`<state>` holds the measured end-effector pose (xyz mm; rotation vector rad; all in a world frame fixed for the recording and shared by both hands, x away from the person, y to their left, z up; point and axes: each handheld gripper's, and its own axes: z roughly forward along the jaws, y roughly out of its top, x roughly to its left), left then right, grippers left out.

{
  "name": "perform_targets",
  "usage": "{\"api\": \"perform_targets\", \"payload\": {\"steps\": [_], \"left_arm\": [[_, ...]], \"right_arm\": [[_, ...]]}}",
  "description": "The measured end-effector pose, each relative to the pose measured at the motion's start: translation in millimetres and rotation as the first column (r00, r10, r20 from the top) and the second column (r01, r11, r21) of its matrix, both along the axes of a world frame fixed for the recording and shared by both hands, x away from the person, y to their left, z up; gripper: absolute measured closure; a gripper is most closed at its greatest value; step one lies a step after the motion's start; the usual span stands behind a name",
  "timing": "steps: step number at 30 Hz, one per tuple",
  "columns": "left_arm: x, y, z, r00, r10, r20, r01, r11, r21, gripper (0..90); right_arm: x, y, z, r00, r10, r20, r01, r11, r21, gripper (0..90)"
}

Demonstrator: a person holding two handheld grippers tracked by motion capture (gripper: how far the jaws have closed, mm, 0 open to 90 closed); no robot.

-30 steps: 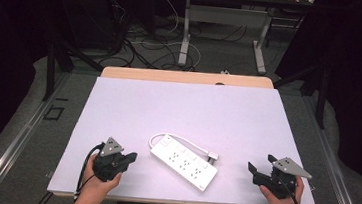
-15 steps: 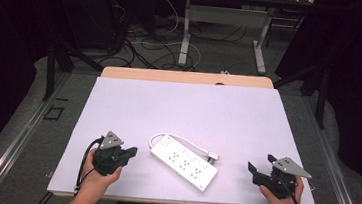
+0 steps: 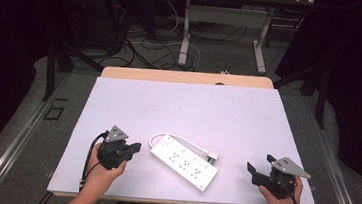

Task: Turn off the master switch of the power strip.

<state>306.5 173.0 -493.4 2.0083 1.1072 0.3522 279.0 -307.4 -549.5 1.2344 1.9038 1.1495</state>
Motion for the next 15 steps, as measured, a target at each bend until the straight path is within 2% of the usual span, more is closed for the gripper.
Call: {"api": "perform_targets", "payload": {"steps": [2,5,8,10,11,15], "left_arm": [[2.8,-1.9,0.9,1.0000,-0.001,-0.008,0.001,1.0000,-0.002,90.0],[6.9,-5.9,1.8,0.9997,-0.004,-0.025,0.004,1.0000,-0.003,90.0],[11.2,-11.1,1.2,0.9995,-0.014,-0.030,0.014,0.9999,0.000,90.0],[13.6,-16.2,-0.7,0.9998,-0.006,-0.017,0.006,1.0000,-0.002,90.0],[14.7,-17.6,-0.8,0.9997,-0.010,-0.023,0.010,0.9999,0.001,90.0],[20.7,-25.2,-1.3,0.9994,-0.014,-0.032,0.014,0.9999,-0.008,90.0]], "right_arm": [[1.2,0.2,-1.3,0.9999,-0.001,0.011,0.000,1.0000,0.008,20.9],[-0.1,-0.2,0.0,1.0000,-0.005,-0.002,0.005,1.0000,0.003,20.8],[0.6,-0.6,-0.5,0.9999,-0.004,0.010,0.004,1.0000,0.002,20.8],[0.2,-0.6,-0.3,1.0000,-0.007,0.003,0.007,1.0000,0.002,20.8],[1.5,-1.1,-1.3,0.9998,-0.001,0.020,0.001,1.0000,0.004,20.8],[1.3,-1.2,-1.3,0.9999,-0.005,0.016,0.005,1.0000,0.007,20.8]]}}
